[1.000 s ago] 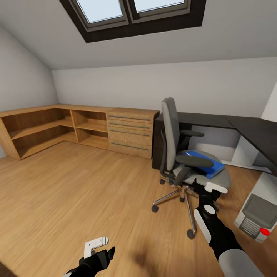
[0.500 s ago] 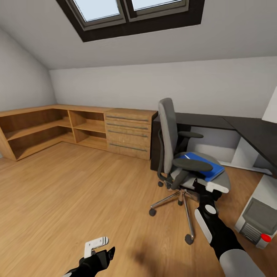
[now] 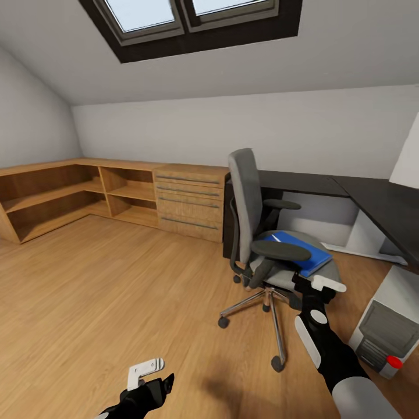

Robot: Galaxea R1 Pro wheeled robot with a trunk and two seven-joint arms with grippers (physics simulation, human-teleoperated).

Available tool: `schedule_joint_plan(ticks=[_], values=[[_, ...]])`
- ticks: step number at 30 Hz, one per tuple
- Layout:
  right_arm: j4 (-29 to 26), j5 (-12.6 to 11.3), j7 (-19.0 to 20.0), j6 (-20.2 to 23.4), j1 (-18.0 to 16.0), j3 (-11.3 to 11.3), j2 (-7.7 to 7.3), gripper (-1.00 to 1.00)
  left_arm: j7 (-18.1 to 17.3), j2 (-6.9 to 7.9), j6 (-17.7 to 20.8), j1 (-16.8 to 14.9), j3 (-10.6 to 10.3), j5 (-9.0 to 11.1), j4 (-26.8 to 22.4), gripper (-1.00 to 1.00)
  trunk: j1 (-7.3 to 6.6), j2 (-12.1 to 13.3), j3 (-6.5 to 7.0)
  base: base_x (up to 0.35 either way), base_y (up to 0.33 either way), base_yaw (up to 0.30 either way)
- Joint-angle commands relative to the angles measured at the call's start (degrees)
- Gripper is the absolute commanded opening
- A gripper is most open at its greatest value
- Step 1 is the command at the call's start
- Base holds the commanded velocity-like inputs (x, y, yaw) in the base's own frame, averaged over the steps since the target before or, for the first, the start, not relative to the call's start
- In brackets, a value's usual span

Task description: In the bedroom, organize the workspace by keeping the computer under the desk, ensuring the monitor is on the desk, placing the keyboard on the desk next to the monitor, placing the mouse on the desk next to the keyboard, moving the folder from the swivel chair onto the desk next to the mouse, stacking the notebook on top of the folder with the pen on top of the notebook, and positioning the swivel chair next to the desk.

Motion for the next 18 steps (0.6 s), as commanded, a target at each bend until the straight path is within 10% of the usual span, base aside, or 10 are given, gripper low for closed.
schedule_joint_plan(ticks=[1,18], values=[[0.0,-0.6,-0.1,-0.4,0.0,0.1,-0.03,1.0,0.5,-0.01,0.2,0.0,0.0,0.6,-0.1,1.0,-0.01,0.0,-0.05,0.0,-0.04,0.0],[0.4,-0.6,0.0,-0.4,0.0,0.4,0.05,1.0,0.5,0.03,0.2,0.0,0.2,0.8,-0.1,1.0,-0.01,0.0,-0.05,0.011,-0.006,0.0]])
